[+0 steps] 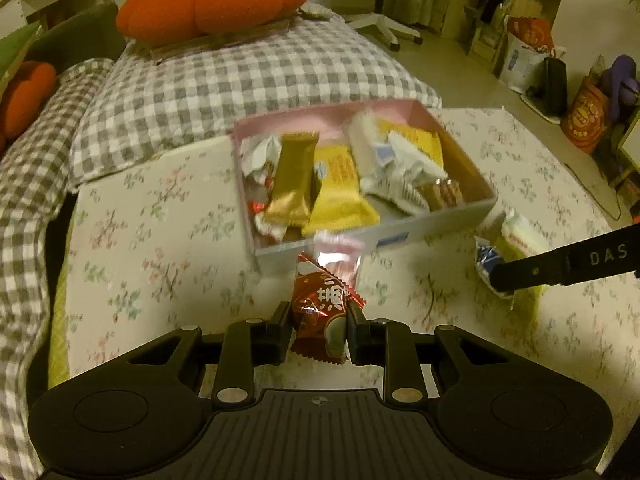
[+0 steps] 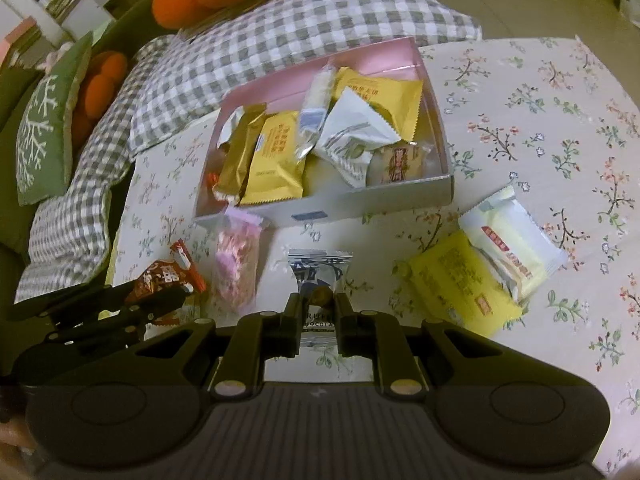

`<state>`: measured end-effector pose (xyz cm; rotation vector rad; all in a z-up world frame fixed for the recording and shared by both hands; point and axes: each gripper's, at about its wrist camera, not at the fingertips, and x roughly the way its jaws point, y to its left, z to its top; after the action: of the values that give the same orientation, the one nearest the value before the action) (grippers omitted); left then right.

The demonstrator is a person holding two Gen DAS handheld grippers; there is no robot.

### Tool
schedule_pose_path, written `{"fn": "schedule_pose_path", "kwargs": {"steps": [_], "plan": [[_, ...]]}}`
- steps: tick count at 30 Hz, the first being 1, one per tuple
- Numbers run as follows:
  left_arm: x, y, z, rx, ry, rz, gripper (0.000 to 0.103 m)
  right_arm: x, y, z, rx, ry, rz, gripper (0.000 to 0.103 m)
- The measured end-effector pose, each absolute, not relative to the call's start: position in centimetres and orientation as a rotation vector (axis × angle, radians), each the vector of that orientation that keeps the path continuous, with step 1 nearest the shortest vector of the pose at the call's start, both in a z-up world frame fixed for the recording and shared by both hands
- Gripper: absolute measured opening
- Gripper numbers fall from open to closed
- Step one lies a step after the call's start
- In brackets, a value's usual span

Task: Organize snacks
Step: 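Lower the red packet into the box and open the left tool while the right drops the silver candy in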

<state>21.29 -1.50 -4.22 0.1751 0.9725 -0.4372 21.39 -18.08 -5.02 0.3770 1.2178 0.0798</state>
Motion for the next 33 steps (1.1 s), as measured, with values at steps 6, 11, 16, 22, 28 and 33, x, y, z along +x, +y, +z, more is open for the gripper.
{"fn": "schedule_pose_path", "kwargs": {"steps": [6, 11, 16, 22, 28, 33], "plan": [[24.1, -2.8, -3.7, 0.169, 0.955, -0.443, 0.025, 23.9, -18.4, -4.0, 0.352, 1.176, 0.093, 0.014], [26.7, -3.8, -4.2, 0.121, 0.957, -0.453, 0.025, 25.9, -18.7, -4.3, 0.357, 1.146, 0.103, 0.014], [28.4, -5.5, -5.7, 0.091, 0.964, -0.487, 0.025, 27.8, -19.1, -5.8, 0.384, 1.144, 0.101, 0.015], [29.9, -5.7, -8.3, 0.051, 0.985, -0.499, 0.025, 29.3, -18.9, -8.2, 0.418, 1.167, 0.119, 0.015], [31.2, -4.7, -9.0, -0.012, 0.975, -0.507, 0.025, 30.3, -18.6, -9.6, 0.418, 1.165, 0.11, 0.015], [31.5, -5.1, -10.7, 0.011, 0.988, -0.497, 0.025, 30.9, -18.5, -10.5, 0.412, 1.158, 0.102, 0.014]]}}
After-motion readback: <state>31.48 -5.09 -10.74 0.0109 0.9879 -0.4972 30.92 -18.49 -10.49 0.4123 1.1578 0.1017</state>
